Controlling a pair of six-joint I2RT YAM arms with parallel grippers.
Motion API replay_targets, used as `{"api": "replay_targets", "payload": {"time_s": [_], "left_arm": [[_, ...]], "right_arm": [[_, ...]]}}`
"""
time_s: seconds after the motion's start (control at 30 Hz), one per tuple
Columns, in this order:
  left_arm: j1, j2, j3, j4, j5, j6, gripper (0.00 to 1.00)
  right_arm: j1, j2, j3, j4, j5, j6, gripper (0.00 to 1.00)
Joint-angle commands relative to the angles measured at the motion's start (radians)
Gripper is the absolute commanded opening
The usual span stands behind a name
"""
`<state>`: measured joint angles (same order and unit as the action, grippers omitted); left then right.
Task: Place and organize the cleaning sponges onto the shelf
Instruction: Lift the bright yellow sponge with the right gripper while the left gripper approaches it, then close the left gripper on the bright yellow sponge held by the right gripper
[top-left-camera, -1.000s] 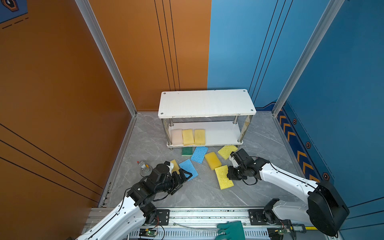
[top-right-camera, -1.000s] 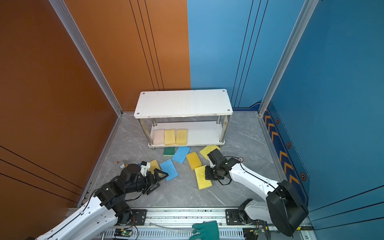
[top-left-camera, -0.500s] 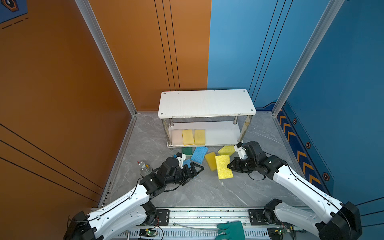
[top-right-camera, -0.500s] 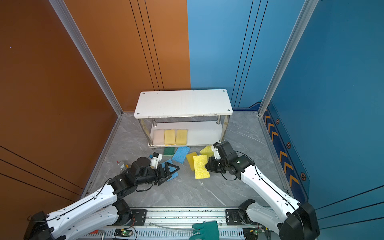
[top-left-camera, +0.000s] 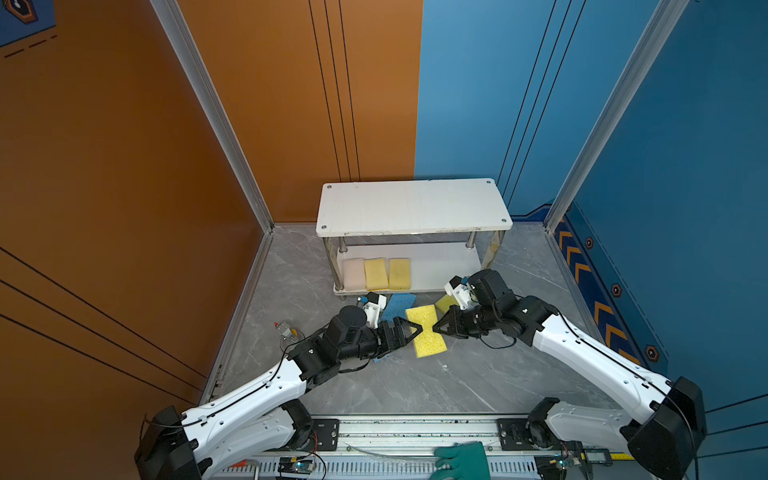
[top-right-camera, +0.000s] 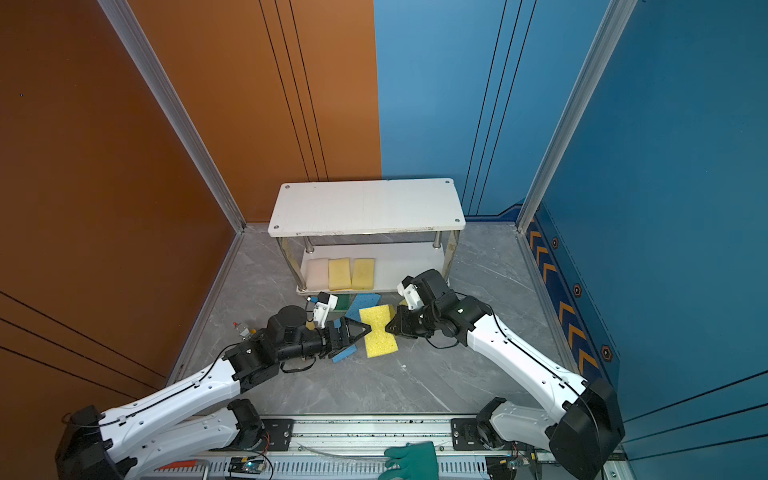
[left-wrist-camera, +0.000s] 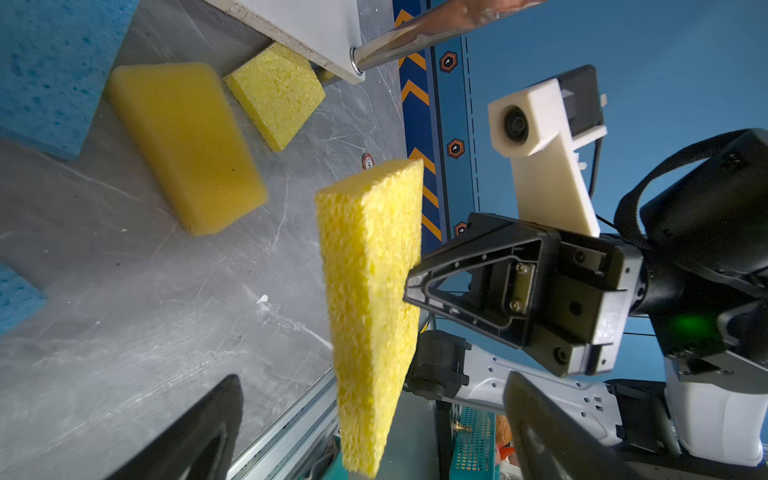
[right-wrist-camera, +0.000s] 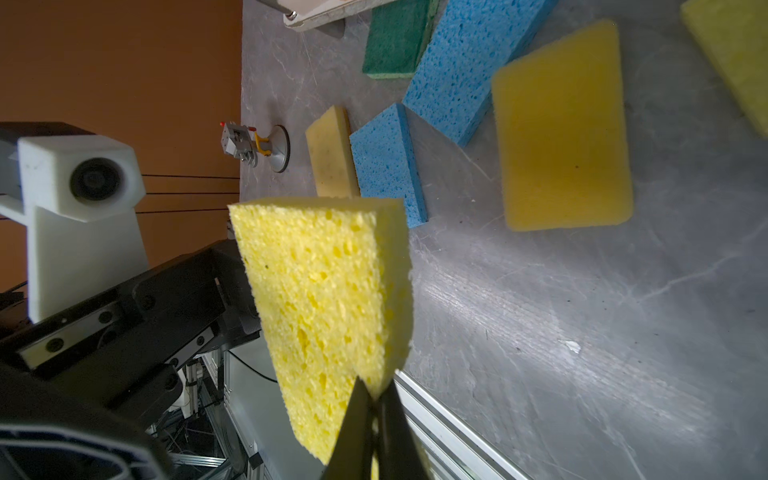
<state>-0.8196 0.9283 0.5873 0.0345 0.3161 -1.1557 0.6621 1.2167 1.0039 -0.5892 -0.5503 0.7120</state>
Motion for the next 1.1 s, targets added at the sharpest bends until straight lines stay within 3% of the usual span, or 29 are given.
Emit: {"api": "replay_targets", "payload": {"time_s": [0.0,0.23,0.43,0.7,0.8,1.07], "left_arm": [[-0.006,-0.027,-0.015,0.019,-0.023,0.015,0.99],[0.000,-0.061,-0.023,0.007,-0.059,0.014,0.85],[0.007,-0.078,-0.032,0.001,-0.061,0.011,0.62],[0.009,-0.082,-0.042,0.007,-0.066,0.000,0.43],[0.009,-0.080,-0.044,0.008,-0.064,-0.001,0.29],[0.010,-0.078,-0.050,0.008,-0.061,-0.013,0.21]], "right_arm": [[0.028,0.016,0.046,0.030,-0.033,0.012,0.06],[0.089,0.044,0.067,0.038,-0.040,0.012,0.06],[0.099,0.048,0.070,0.042,-0.044,0.014,0.06],[0.102,0.050,0.074,0.040,-0.050,0.014,0.06],[0.102,0.052,0.072,0.041,-0.051,0.013,0.06],[0.106,0.052,0.075,0.043,-0.045,0.016,0.06]]}}
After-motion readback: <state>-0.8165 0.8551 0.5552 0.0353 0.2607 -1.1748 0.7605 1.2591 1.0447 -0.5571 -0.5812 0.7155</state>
